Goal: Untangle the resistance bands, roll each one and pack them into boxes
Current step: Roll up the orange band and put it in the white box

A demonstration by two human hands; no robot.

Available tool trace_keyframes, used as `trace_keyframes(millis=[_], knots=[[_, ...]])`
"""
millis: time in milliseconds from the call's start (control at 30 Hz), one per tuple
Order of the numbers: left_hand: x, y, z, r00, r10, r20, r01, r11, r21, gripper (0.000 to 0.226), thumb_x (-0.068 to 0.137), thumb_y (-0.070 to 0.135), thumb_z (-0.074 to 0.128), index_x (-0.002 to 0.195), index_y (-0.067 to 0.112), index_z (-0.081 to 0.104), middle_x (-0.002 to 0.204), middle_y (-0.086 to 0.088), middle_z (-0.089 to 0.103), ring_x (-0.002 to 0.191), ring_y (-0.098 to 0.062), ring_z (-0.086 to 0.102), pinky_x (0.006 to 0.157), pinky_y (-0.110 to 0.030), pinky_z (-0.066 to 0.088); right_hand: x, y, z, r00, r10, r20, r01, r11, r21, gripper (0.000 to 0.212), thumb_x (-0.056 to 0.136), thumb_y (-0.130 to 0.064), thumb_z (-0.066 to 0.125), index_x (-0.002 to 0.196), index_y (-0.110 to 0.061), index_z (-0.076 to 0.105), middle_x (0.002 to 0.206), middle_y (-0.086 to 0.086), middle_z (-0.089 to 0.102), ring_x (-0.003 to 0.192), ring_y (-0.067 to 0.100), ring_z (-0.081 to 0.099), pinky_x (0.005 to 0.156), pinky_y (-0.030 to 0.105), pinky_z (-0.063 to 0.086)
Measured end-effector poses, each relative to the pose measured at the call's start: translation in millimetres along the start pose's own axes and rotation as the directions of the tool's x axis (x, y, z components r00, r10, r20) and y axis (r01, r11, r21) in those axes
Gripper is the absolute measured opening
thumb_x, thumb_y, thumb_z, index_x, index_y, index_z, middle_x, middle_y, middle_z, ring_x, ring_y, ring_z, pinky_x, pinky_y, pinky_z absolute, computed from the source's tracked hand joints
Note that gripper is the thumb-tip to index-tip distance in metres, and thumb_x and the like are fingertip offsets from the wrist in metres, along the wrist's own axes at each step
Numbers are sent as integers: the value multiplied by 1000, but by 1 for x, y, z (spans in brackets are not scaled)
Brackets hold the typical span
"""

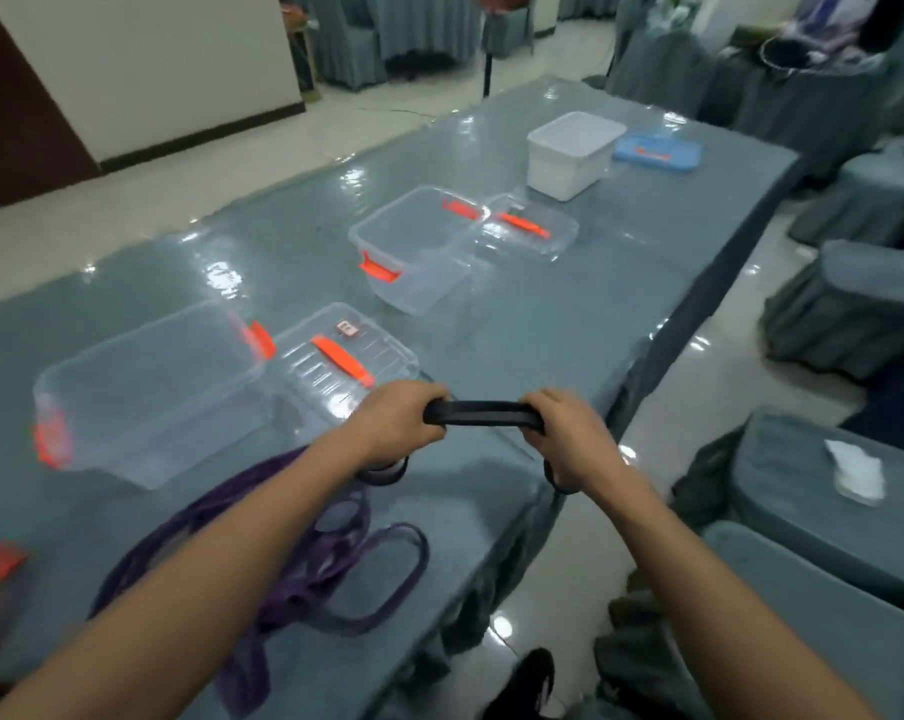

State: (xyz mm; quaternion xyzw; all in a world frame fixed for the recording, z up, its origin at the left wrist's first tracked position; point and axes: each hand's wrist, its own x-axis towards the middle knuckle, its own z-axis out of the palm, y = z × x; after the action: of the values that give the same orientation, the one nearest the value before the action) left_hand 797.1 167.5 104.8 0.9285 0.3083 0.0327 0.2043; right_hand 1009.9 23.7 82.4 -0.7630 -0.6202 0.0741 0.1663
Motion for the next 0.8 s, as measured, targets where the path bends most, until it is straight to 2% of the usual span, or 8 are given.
trace_keyframes(millis=[167,333,467,600,700,800], knots=[[95,69,36,997,34,71,-34,999,2,14,80,29,65,93,25,59,88,1,66,84,-24,59,68,-34,44,4,112,-26,997,77,10,-77,996,-33,20,95,-24,60,114,-20,62,104,2,63,98,27,56,80,41,45],[152,91,60,993,29,112,-24,999,-48,14,83,29,63,96,24,62,86,2,66,82,-23,59,63,-33,42,27,176,-29,993,89,77,-84,994,-66,16,96,-22,57,113,-20,58,105,3,62,96,28,56,77,38,41],[184,79,74,995,34,92,-24,994,-102,10,82,31,63,92,27,64,77,10,59,81,-21,59,67,-35,48,55,200,-21,989,87,121,-76,993,-88,11,98,-22,54,107,-17,57,100,5,62,91,29,56,73,41,40],[225,51,94,998,39,39,-32,984,-174,17,83,25,68,100,27,72,96,7,60,96,-15,54,76,-31,44,102,227,-12,981,50,185,-32,995,-99,15,97,-16,53,110,-17,59,101,6,62,92,31,57,76,42,45],[253,32,101,999,-38,36,45,973,-227,14,82,28,64,94,27,70,90,6,59,92,-17,57,69,-31,43,149,241,-9,973,10,232,19,992,-122,17,95,-15,52,110,-16,59,102,6,63,95,31,56,73,37,37],[276,16,103,987,-151,52,159,940,-302,23,78,37,57,96,27,68,84,6,64,83,-18,61,69,-35,48,198,253,-4,969,-28,247,62,990,-130,19,95,-21,59,113,-16,62,101,7,64,95,33,58,77,40,41]])
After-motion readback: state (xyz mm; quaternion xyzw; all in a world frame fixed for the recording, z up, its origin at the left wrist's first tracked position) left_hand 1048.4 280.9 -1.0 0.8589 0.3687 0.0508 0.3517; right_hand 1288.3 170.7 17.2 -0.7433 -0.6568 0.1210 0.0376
